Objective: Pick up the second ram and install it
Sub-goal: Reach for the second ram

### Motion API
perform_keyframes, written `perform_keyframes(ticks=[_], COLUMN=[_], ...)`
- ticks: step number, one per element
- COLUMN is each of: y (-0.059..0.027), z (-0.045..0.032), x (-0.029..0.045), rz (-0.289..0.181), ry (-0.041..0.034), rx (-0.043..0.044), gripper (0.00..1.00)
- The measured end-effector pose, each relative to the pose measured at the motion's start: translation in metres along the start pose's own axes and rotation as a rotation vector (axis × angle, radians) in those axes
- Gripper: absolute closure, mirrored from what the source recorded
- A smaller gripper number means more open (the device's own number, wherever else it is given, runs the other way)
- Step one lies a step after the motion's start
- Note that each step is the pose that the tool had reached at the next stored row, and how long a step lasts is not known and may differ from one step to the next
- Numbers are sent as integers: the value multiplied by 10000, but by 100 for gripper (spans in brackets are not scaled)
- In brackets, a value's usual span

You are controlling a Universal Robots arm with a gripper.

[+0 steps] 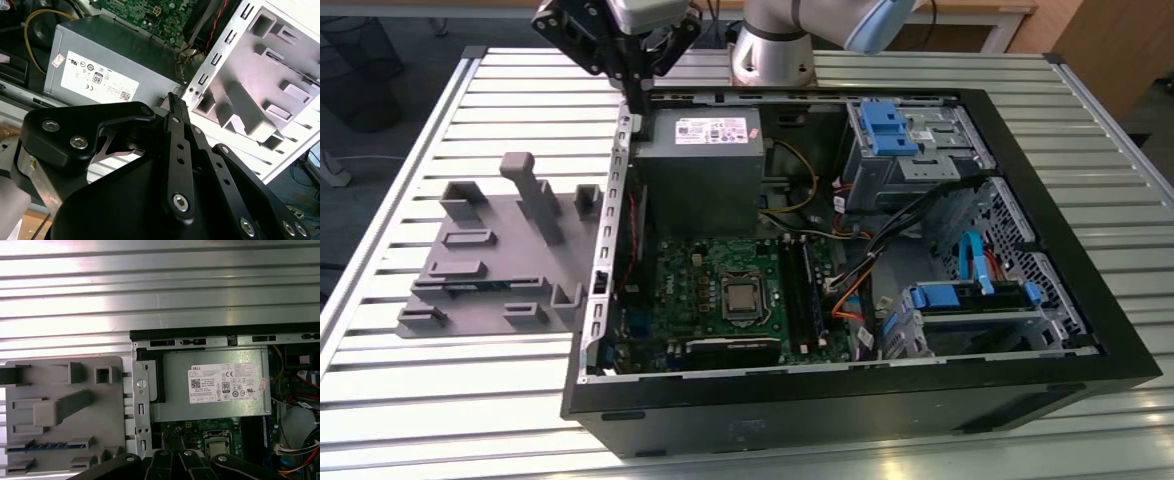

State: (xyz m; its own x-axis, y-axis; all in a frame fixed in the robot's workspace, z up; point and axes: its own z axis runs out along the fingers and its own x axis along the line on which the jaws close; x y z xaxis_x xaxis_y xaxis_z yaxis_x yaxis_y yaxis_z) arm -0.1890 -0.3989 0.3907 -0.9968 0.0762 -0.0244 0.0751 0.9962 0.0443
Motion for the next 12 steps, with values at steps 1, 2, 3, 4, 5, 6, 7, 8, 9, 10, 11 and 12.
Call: perform_keyframes(ticks=[1, 2, 3, 4, 5, 6, 7, 8, 9, 10, 11, 12], y=[0, 0, -1, -1, -1, -1, -2, -2, -2, -2, -2, -3], z=[0, 0, 0, 0, 0, 0, 0, 0, 0, 0, 0, 0], x=[3, 6, 9, 12, 15, 19, 22, 24, 28, 31, 34, 37], rz=[0, 0, -1, 0, 0, 0, 0, 0, 0, 0, 0, 0], ry=[0, 0, -1, -1, -1, 0, 0, 0, 0, 0, 0, 0], rx=[0, 0, -1, -1, -1, 0, 0, 0, 0, 0, 0, 0], gripper=[89, 89, 89, 89, 89, 89, 89, 89, 89, 89, 89, 89])
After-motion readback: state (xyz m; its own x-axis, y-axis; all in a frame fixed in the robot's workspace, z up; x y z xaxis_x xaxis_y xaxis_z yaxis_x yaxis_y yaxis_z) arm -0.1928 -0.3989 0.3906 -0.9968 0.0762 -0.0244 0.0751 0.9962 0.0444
